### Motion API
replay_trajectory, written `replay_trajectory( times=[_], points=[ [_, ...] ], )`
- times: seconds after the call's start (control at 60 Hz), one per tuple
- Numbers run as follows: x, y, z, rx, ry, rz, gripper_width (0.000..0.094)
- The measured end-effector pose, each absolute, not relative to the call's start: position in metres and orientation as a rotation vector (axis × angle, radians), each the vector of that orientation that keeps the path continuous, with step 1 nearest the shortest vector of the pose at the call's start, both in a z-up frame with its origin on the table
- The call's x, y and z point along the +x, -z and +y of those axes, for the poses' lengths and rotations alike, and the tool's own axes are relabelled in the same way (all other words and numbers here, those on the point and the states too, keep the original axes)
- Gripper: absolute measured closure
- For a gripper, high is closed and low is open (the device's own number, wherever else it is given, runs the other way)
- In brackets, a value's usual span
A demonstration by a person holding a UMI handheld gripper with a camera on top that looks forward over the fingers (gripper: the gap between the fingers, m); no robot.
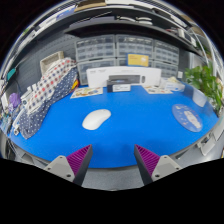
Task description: Arrange mouse
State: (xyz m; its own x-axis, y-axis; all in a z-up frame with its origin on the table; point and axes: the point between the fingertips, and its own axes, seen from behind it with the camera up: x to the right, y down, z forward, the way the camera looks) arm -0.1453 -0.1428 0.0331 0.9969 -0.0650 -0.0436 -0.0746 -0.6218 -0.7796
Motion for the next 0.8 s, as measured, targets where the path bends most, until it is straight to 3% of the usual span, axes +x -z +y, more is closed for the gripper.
replay_trajectory(
  times=[0.25,0.8],
  points=[
    [-0.206,-0.003,-0.068,-2.286,-0.061,0.027,0.0088],
    [-0.244,0.014,0.062,-2.338,-0.028,-0.058,0.0109]
  ],
)
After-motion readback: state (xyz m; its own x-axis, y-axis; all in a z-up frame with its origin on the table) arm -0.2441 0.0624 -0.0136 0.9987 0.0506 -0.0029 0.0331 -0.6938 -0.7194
